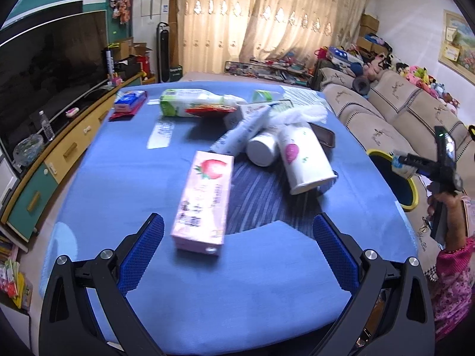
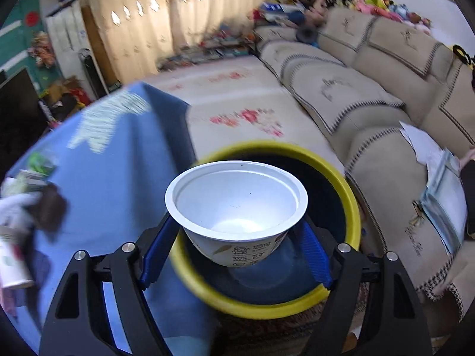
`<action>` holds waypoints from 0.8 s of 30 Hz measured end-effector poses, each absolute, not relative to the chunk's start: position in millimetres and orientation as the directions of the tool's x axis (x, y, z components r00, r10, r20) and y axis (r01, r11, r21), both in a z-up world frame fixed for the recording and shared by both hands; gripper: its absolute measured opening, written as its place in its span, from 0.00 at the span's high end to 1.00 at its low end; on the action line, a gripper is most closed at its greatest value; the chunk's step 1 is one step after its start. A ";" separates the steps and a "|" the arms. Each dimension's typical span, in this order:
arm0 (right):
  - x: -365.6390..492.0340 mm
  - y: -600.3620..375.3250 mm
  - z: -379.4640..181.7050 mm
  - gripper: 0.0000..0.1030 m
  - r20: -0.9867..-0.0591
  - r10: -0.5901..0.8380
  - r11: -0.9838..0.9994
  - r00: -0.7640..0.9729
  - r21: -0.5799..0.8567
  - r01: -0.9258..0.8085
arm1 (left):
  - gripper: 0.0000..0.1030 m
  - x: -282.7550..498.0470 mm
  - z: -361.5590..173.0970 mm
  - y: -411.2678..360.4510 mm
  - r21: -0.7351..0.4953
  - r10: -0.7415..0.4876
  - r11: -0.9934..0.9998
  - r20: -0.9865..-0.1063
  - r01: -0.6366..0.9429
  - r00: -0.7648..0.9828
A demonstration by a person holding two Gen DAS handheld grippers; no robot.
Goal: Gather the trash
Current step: 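Drop the yogurt cup into the yellow bin while the left tool nears the paper cup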
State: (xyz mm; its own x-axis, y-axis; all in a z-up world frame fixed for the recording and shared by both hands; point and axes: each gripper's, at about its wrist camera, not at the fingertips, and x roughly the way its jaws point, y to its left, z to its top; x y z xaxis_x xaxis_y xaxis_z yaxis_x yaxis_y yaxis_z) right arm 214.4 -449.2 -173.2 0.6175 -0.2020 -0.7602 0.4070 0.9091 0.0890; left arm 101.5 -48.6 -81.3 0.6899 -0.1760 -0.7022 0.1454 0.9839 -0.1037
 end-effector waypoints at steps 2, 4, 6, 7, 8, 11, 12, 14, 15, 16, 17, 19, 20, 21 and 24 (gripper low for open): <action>221.5 -458.1 -189.2 0.28 -0.784 -0.208 0.904 0.585 0.074 0.420 | 0.04 106.5 -83.4 -59.0 -0.103 -0.186 0.981 -0.711 0.161 0.678; 225.8 -464.2 -201.8 0.28 -0.797 -0.212 0.903 0.566 0.062 0.425 | 0.04 111.6 -85.8 -68.6 -0.102 -0.195 0.979 -0.720 0.176 0.666; 231.9 -467.9 -213.0 0.28 -0.807 -0.224 0.902 0.547 0.041 0.429 | 0.04 117.4 -88.4 -78.5 -0.097 -0.198 0.977 -0.730 0.188 0.654; 235.7 -469.1 -217.9 0.28 -0.811 -0.227 0.903 0.539 0.032 0.429 | 0.04 120.0 -89.4 -83.2 -0.094 -0.199 0.977 -0.734 0.194 0.650; 237.8 -473.2 -221.5 0.28 -0.814 -0.227 0.903 0.535 0.030 0.428 | 0.04 123.0 -91.0 -87.2 -0.091 -0.201 0.976 -0.737 0.199 0.645; 242.2 -476.5 -228.2 0.24 -0.820 -0.225 0.904 0.526 0.026 0.427 | 0.04 131.9 -94.0 -101.5 -0.098 -0.216 0.971 -0.748 0.217 0.628; 243.4 -478.3 -229.4 0.23 -0.820 -0.224 0.904 0.527 0.028 0.427 | 0.04 135.5 -95.2 -106.4 -0.103 -0.223 0.969 -0.752 0.224 0.620; 244.7 -480.5 -229.5 0.22 -0.816 -0.230 0.905 0.530 0.022 0.426 | 0.04 141.0 -97.2 -114.3 -0.104 -0.227 0.968 -0.759 0.230 0.611; 245.0 -481.1 -228.5 0.22 -0.814 -0.231 0.905 0.532 0.020 0.424 | 0.04 144.4 -98.4 -118.9 -0.101 -0.224 0.968 -0.763 0.231 0.606; 245.4 -481.6 -227.1 0.22 -0.812 -0.229 0.906 0.536 0.023 0.422 | 0.04 147.6 -99.3 -122.8 -0.099 -0.224 0.967 -0.766 0.233 0.602; 244.3 -482.0 -225.2 0.21 -0.809 -0.226 0.907 0.542 0.028 0.420 | 0.04 149.7 -100.1 -125.6 -0.100 -0.226 0.967 -0.768 0.236 0.600; 241.1 -481.0 -220.5 0.21 -0.803 -0.222 0.909 0.552 0.034 0.415 | 0.04 154.2 -99.9 -132.3 -0.109 -0.232 0.966 -0.774 0.236 0.590; 238.5 -480.0 -218.2 0.19 -0.798 -0.221 0.910 0.560 0.037 0.412 | 0.04 157.8 -100.6 -134.3 -0.116 -0.234 0.966 -0.778 0.233 0.583; 235.2 -479.2 -216.4 0.19 -0.794 -0.221 0.911 0.566 0.039 0.410 | 0.04 163.3 -101.7 -135.8 -0.134 -0.242 0.965 -0.784 0.226 0.572; 228.5 -476.2 -211.1 0.18 -0.784 -0.213 0.916 0.583 0.047 0.398 | 0.04 180.6 -104.0 -136.7 -0.189 -0.269 0.962 -0.796 0.199 0.542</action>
